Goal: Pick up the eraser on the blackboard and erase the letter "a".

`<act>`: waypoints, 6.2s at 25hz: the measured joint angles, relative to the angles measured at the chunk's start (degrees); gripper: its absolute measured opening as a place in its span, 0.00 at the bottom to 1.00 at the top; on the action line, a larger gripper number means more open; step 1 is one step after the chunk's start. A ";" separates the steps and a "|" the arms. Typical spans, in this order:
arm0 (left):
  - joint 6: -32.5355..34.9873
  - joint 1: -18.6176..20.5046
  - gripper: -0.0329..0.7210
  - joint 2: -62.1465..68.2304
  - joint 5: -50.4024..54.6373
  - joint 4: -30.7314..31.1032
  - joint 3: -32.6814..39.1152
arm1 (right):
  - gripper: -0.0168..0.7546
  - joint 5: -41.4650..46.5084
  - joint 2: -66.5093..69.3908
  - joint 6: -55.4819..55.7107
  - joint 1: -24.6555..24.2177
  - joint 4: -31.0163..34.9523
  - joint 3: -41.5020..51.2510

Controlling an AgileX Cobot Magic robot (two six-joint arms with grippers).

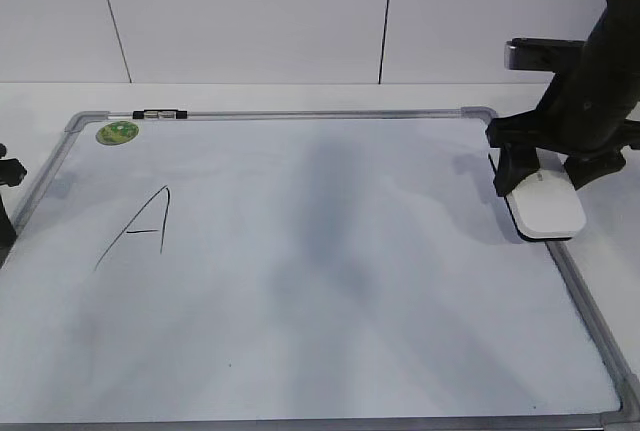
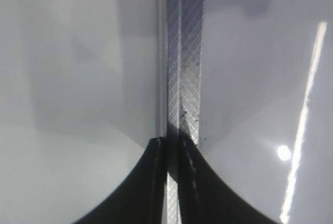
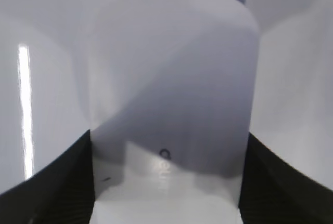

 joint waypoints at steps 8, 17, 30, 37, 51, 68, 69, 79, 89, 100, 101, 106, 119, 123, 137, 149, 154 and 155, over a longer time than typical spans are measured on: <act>0.00 0.00 0.07 0.00 0.00 0.00 0.00 | 0.72 -1.36 3.38 0.66 0.00 0.31 0.00; 0.00 0.00 0.07 0.00 0.00 0.00 0.00 | 0.72 -2.03 3.82 1.43 0.00 0.31 0.00; 0.00 0.00 0.07 0.00 0.00 0.00 0.00 | 0.72 -1.92 3.82 1.43 0.00 0.31 0.00; 0.00 0.00 0.07 0.00 0.00 0.00 0.00 | 0.72 -1.92 3.82 1.43 0.00 0.31 0.00; 0.00 0.00 0.07 0.00 0.00 0.00 0.00 | 0.74 -1.69 5.58 1.43 0.00 1.30 0.00; 0.00 0.00 0.11 0.00 0.10 0.00 -0.24 | 0.86 6.17 4.21 1.43 0.00 -0.28 -7.96; 0.00 0.00 0.13 0.14 0.47 0.15 -0.54 | 0.86 6.56 3.50 1.43 0.00 -0.88 -8.47; -2.22 0.00 0.56 -2.50 8.16 4.14 -9.78 | 0.85 10.88 -3.35 1.43 0.00 -2.27 -8.88; -4.08 0.00 0.60 -19.17 13.10 4.77 -10.50 | 0.82 13.99 -11.16 0.27 0.00 -2.30 -8.75; -5.00 0.00 0.62 -44.27 14.45 4.46 -8.45 | 0.80 14.90 -34.77 -0.33 0.00 -2.51 8.88; -5.06 0.00 0.63 -46.69 14.57 4.35 -7.10 | 0.80 15.03 -37.31 -0.33 0.00 -2.65 10.90; -5.61 0.00 0.64 -59.00 15.04 2.61 3.70 | 0.80 15.16 -49.05 -0.33 0.00 -3.37 19.13; -7.06 -4.57 0.64 -89.58 15.04 0.28 31.21 | 0.79 12.42 -80.97 -0.55 0.00 -5.08 35.92; -8.13 -4.57 0.65 -95.49 15.04 2.61 35.53 | 0.79 12.80 -88.70 -0.55 0.00 -6.72 41.79; -8.64 -6.00 0.65 -101.52 9.95 7.24 44.53 | 0.79 10.34 -100.10 -0.55 0.00 -10.09 51.63; -8.64 -6.48 0.63 -101.52 6.29 8.82 46.04 | 0.79 9.43 -100.10 -0.55 0.00 -10.09 51.74; -8.64 -6.48 0.58 -101.52 6.29 8.82 46.04 | 0.79 9.30 -100.10 -0.67 0.00 -10.09 51.74; -8.64 -6.48 0.57 -101.52 6.29 8.82 46.04 | 0.79 9.30 -100.10 -0.67 0.00 -10.09 51.74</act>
